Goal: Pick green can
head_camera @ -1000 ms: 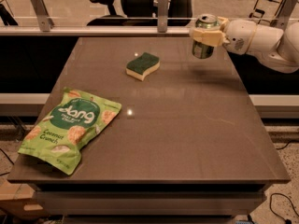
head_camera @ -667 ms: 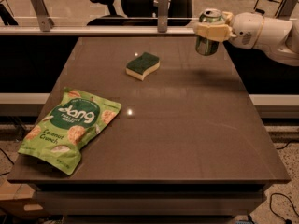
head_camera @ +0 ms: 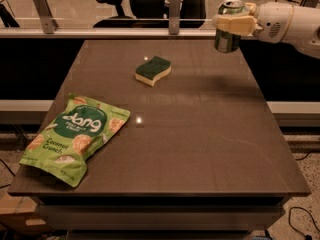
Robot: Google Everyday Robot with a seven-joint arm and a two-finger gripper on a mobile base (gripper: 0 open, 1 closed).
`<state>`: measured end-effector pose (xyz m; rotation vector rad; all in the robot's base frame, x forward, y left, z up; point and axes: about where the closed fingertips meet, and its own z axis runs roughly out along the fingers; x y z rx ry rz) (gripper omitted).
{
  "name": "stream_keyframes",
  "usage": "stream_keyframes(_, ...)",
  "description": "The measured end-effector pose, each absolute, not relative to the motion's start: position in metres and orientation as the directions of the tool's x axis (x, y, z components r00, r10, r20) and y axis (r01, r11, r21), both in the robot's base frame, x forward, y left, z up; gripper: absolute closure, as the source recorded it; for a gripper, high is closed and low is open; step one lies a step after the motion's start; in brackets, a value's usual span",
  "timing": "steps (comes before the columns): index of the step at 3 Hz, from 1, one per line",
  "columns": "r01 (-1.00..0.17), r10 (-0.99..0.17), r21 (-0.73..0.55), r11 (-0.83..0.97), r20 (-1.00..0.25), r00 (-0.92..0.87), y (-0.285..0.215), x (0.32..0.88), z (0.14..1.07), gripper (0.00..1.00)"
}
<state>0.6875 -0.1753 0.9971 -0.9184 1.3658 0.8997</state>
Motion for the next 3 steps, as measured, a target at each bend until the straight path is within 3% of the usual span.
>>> stream_keyframes(3, -0.928, -0.015, -0.083, 0.364, -0.996, 0.083, -0.174, 0.681, 1.044, 1.0)
